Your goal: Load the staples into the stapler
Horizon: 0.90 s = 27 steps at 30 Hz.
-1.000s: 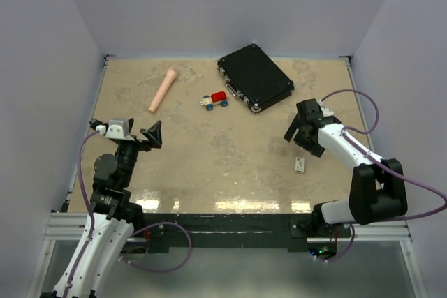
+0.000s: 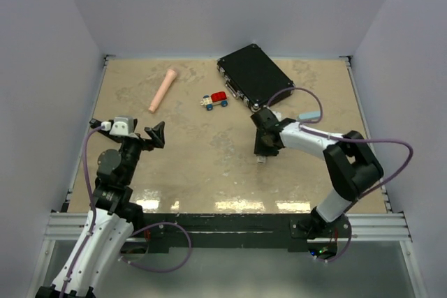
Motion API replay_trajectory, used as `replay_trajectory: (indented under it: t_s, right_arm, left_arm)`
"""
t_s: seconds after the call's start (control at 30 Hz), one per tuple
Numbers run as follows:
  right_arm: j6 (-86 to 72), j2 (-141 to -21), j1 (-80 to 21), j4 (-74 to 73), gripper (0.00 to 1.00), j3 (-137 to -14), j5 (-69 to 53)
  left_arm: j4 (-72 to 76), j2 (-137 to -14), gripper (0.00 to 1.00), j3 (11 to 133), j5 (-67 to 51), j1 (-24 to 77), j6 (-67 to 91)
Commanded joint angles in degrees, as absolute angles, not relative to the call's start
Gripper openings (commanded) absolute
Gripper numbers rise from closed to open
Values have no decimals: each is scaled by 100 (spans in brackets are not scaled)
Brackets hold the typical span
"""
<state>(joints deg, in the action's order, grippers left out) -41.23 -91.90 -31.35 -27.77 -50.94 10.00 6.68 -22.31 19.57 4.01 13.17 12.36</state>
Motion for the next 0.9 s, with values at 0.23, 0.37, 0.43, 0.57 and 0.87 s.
replay_trajectory:
  t_s: [0.23,0.37,0.43,0.57,0.87]
  right_arm:
    - [-2523,-10924,-4964,-2680,40,-6846,923]
    - [-2171,-11144,-5098,-2874,47,-7241,1002]
    - [-2040,-10970,-5098,-2857,58,-7269,1046]
    - [-1995,-10320,-5098,-2821,78,-7234,1046]
    - [-2662,-8546,-5054,-2041,85,-6206,2187]
  left_arm:
    - [1019,-2416,100,1969,27,1345,1116]
    - [967,-2584,100,2039,-254,1353,1134]
    - [914,-2724,100,2083,-465,1345,1212]
    - [713,-3067,100,2267,-843,1345,1616]
    - [141,-4578,100,2768,-1335,1485,2723]
